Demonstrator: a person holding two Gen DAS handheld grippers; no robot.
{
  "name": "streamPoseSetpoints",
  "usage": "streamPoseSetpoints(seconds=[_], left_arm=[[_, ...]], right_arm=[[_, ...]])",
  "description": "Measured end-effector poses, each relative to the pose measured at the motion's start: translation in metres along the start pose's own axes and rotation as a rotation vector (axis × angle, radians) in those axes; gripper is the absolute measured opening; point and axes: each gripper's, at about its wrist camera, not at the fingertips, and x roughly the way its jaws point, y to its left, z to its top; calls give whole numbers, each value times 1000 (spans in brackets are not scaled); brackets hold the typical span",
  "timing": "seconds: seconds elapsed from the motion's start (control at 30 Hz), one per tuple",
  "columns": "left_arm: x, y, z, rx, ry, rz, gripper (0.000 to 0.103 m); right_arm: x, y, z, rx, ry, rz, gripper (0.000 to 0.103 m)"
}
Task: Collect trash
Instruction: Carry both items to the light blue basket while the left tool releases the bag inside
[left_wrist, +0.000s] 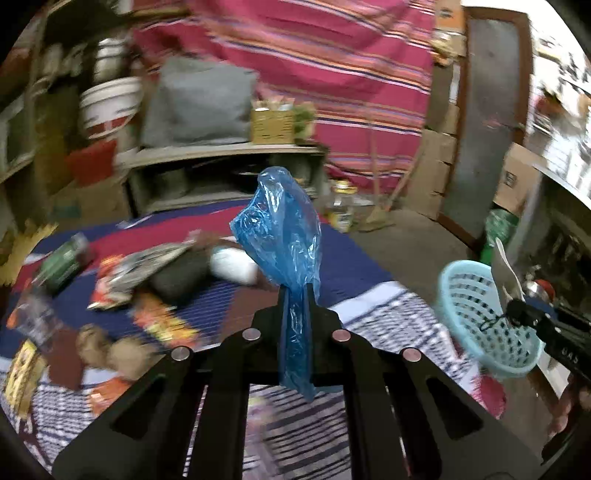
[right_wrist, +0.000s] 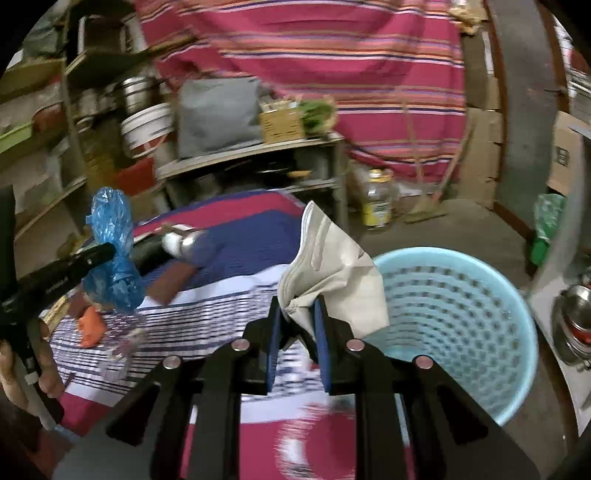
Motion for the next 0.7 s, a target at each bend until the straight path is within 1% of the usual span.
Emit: streamPoseSetpoints(seconds=[0.13,0.2,0.3,0.43,0.53,0.7], left_arm=[[18,-48,-1,38,5,-81,6],[28,-75,-4,69,9,-116,6],[40,-106,-9,102,27,-161,6],[48,-138,-13,147,34,-207,6],[54,-159,-16,158,39,-245,6],[74,-184,-22,168,72,-287,6]], right_arm=[[-1,-43,-3,34,-5,-72,18],[1,-61,-8,56,-3,-90,18],[1,-80,-17,79,-3,-108,18],[-1,-101,-25,92,-1,-131,18],[-2,-118,-28,129,0,-135,18],[1,-129,-37,144,2,-153,18]])
